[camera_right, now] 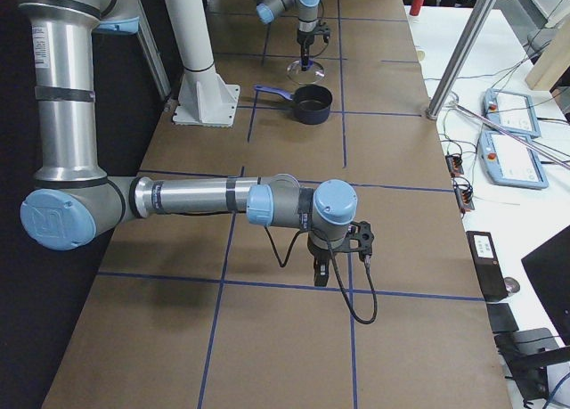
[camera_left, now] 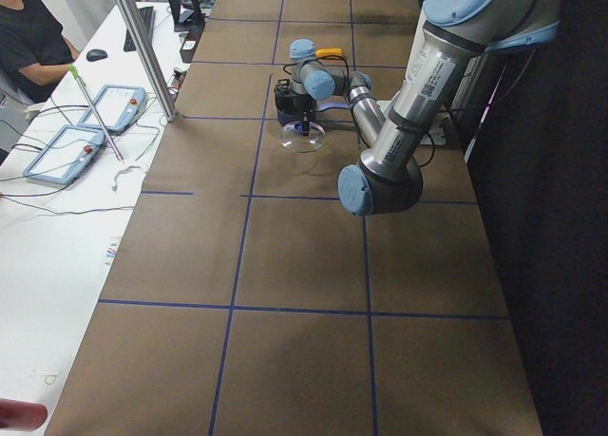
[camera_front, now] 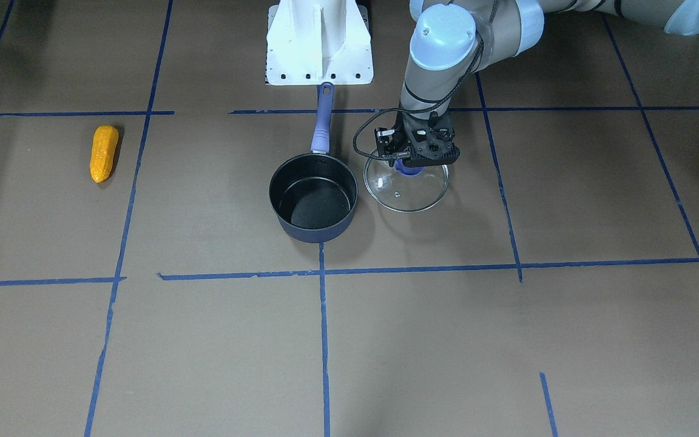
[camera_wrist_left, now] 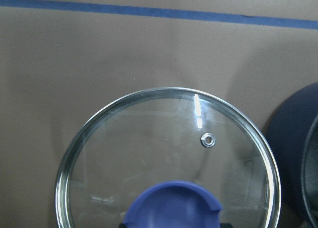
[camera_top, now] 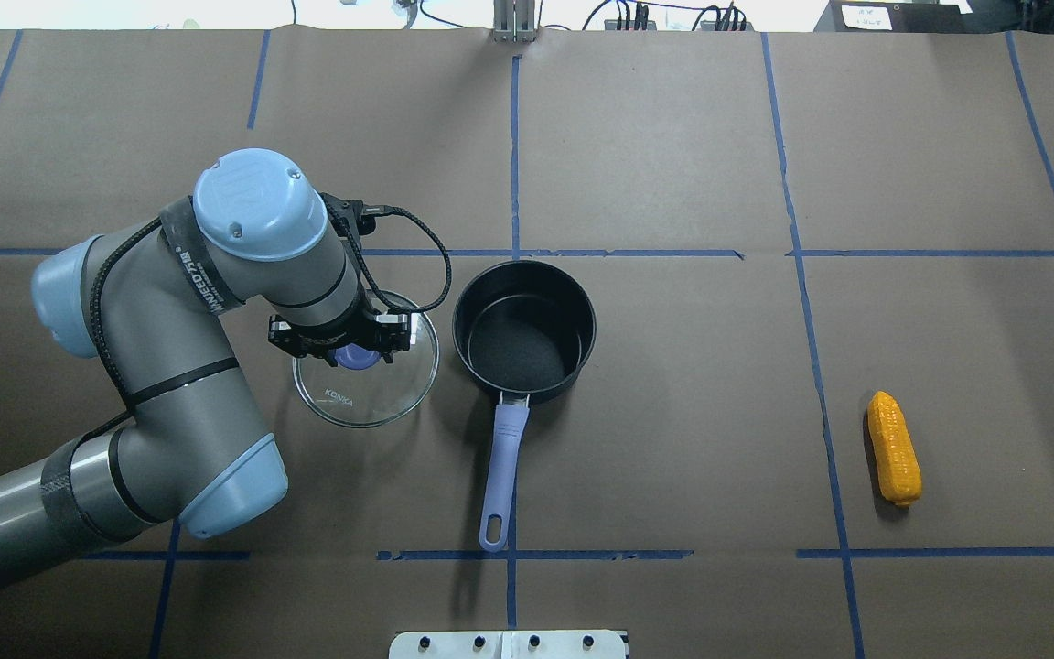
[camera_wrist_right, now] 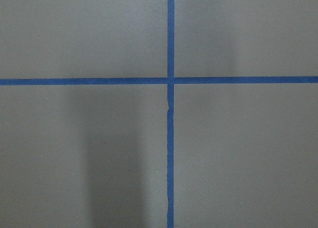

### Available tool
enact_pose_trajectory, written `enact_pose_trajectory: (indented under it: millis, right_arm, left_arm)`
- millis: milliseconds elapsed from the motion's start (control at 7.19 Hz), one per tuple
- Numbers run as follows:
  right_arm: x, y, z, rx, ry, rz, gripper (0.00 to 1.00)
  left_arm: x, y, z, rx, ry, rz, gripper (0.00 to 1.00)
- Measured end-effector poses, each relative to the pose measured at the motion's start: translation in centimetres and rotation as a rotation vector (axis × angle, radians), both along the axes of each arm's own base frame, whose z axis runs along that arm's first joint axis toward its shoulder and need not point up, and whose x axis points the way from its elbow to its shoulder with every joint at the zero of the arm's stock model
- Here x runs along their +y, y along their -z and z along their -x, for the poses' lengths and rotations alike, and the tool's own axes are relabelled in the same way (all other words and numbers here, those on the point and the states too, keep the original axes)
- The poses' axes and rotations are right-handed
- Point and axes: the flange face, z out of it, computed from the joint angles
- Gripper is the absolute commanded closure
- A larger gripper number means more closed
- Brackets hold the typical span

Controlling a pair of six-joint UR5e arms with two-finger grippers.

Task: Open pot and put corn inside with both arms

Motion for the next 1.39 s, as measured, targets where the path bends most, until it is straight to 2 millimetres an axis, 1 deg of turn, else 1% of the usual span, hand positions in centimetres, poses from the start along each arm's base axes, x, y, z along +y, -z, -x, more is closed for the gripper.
enact_pose_trajectory:
  millis: [556,973,1112,1251,1390]
  right_arm:
    - [0.0,0.0,0.0,0.0,0.001,0.0,0.0]
    - [0.0,0.1,0.0,0.0,0.0,-0.002,0.0]
    - [0.0,0.1,0.0,0.0,0.0,-0.002,0.0]
    - [0.0,0.1,0.0,0.0,0.0,-0.003,0.0]
    - [0.0,0.1,0.0,0.0,0.0,-0.003,0.0]
  left_arm:
    - [0.2,-3.6,0.0,-0.009,-0.002,0.004,0.87]
    - [-0.4,-5.6,-1.1,0.0,-0.004,0.0,0.86]
    - [-0.5,-5.8,-1.3,0.006,-0.005,-0.003,0.85]
    - [-0.5,-6.0,-1.3,0.008,-0.005,-0.003,0.76]
    - [-0.5,-6.1,-1.4,0.008,-0.006,-0.003,0.59]
